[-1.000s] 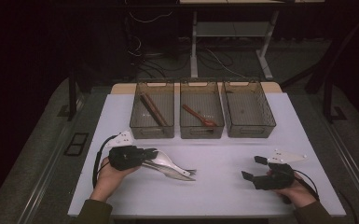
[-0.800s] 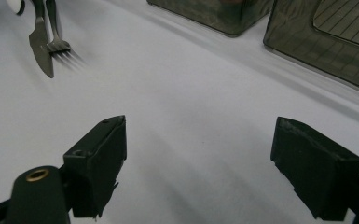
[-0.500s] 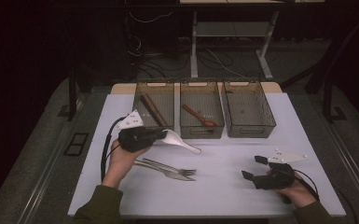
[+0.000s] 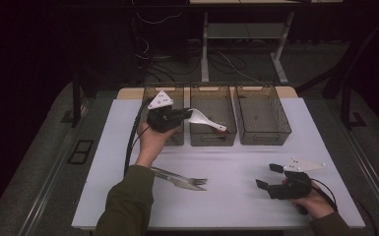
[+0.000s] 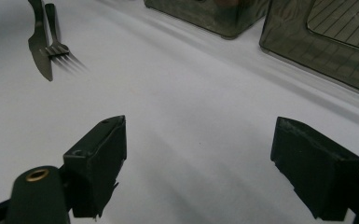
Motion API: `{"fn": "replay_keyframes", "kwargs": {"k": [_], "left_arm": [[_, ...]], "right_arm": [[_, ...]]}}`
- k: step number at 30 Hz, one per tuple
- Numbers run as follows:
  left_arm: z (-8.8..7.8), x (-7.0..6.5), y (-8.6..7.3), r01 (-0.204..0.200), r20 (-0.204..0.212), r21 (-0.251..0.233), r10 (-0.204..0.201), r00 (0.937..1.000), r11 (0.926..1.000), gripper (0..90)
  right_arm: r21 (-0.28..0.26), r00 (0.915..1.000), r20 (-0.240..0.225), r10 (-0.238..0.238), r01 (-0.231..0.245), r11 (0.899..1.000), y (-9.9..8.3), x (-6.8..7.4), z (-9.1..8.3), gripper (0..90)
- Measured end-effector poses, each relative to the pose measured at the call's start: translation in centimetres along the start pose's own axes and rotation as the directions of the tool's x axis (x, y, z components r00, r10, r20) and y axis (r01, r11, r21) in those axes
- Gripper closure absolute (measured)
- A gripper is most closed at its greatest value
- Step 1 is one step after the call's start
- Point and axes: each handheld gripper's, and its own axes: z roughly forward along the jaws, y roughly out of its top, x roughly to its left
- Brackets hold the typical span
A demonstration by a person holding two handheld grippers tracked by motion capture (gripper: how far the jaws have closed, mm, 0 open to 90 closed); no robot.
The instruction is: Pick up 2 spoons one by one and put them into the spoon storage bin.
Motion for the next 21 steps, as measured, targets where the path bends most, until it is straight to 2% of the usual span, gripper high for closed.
{"fn": "replay_keyframes", "kwargs": {"k": [3, 7, 11, 18, 21], "left_arm": [[1.5, 0.2, -0.3, 0.006, -0.007, 0.022, -0.006, 1.0000, 0.9997, 82.9], [3.1, 0.2, -1.0, 0.012, -0.038, 0.059, -0.010, 0.9992, 0.9982, 82.9], [4.4, -0.1, -1.6, 0.016, -0.042, 0.080, -0.012, 0.9990, 0.9967, 82.8], [5.4, -0.7, -1.9, 0.006, -0.010, 0.112, -0.005, 0.9999, 0.9937, 81.7], [5.7, -0.8, -2.0, 0.014, 0.002, 0.107, -0.014, 0.9999, 0.9941, 81.0]], "right_arm": [[-0.001, 1.0000, -0.003, -0.002, 0.002, 1.000, 0.0, 0.0, 0.0, 17.9], [-0.001, 1.0000, -0.004, -0.001, 0.001, 1.000, 0.0, 0.0, 0.0, 17.9], [0.001, 1.0000, -0.005, -0.001, 0.001, 1.000, 0.0, 0.0, 0.0, 17.9], [0.002, 1.0000, -0.006, -0.005, 0.005, 1.000, 0.0, 0.0, 0.0, 18.0], [0.002, 1.0000, -0.006, -0.005, 0.005, 1.000, 0.0, 0.1, 0.0, 17.9]]}}
